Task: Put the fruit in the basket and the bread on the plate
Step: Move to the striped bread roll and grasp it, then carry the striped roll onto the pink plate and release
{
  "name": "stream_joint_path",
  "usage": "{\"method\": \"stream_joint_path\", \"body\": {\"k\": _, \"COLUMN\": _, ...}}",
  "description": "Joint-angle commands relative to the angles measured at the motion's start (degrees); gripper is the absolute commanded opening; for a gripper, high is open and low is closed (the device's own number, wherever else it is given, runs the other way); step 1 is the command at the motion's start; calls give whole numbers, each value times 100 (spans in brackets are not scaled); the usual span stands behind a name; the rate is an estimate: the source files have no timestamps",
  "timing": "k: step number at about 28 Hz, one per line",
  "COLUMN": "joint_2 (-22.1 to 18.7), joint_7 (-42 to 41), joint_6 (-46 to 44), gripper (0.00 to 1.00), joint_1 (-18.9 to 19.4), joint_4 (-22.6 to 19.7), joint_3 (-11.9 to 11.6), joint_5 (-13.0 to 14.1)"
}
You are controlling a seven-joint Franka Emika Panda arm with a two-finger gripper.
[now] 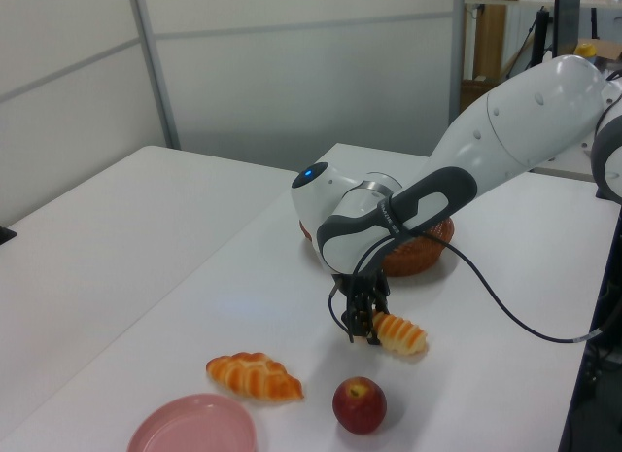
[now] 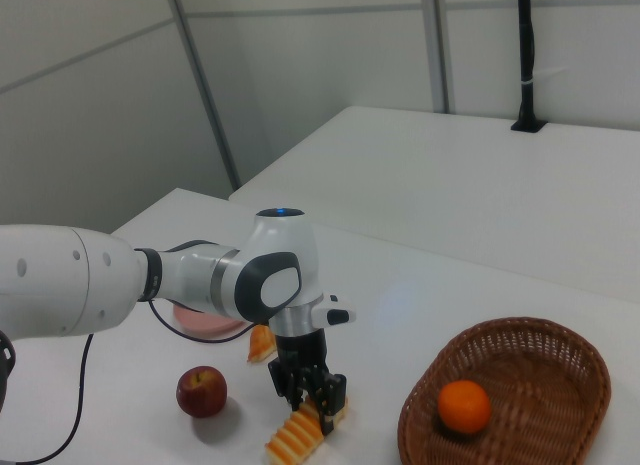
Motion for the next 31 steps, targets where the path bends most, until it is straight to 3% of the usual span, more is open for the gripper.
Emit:
{"method": "stream_joint_path", "body": {"k": 1, "joint_2": -262, "joint_7": 318, "joint_6": 132, "gripper": 0, "joint_1": 49, "joint_4": -129, "joint_3": 7, "joint_5": 8}}
{"method": "stream_joint_path", "body": {"k": 7, "joint_2": -535, "joint_7": 362, "joint_6": -227, "gripper": 0, "joint_1": 198, "joint_4": 213, "joint_3": 42, "joint_5": 412}}
{"method": "stream_joint_path", "body": {"k": 11, "joint_2": -544, "joint_7": 615, "joint_6": -518, "gripper": 0, "joint_1": 618, "joint_4": 748, "joint_3": 34, "joint_5": 605}}
{"method": "stream_joint_path", "body": {"k": 14, "joint_2": -500, "joint_7": 985, "joint_6": -457, "gripper": 1, "joint_1": 874, "joint_4": 1013, "joint_3": 34, "joint_5": 606}}
{"method": "stream_joint_path", "body": {"k": 20, "joint_2": 43, "joint_7": 1783, "joint_6": -229, "gripper": 1, "joint_1": 1690, "joint_4": 1847, "joint_3": 34, "joint_5": 466}}
{"method": "stream_joint_path", "body": {"k": 23, "joint_2": 361, "joint_7": 2250, "joint_6": -114, "gripper": 0, "joint_1": 1973, "joint_4": 2103, "joint_3": 34, "joint_5": 194}}
{"method": "stream_joint_path", "body": {"k": 25, "joint_2": 615, "joint_7": 2680, "joint_6": 87, "gripper": 0, "joint_1": 2201, "joint_4": 2182, "joint_3": 34, "joint_5": -69}}
{"method": "stream_joint_path", "body": {"k": 31, "joint_2": 871, "joint_7": 3183, "joint_6": 589, "gripper": 0, "joint_1": 2571, "joint_4": 2235, "joint_3": 42, "joint_5": -106}}
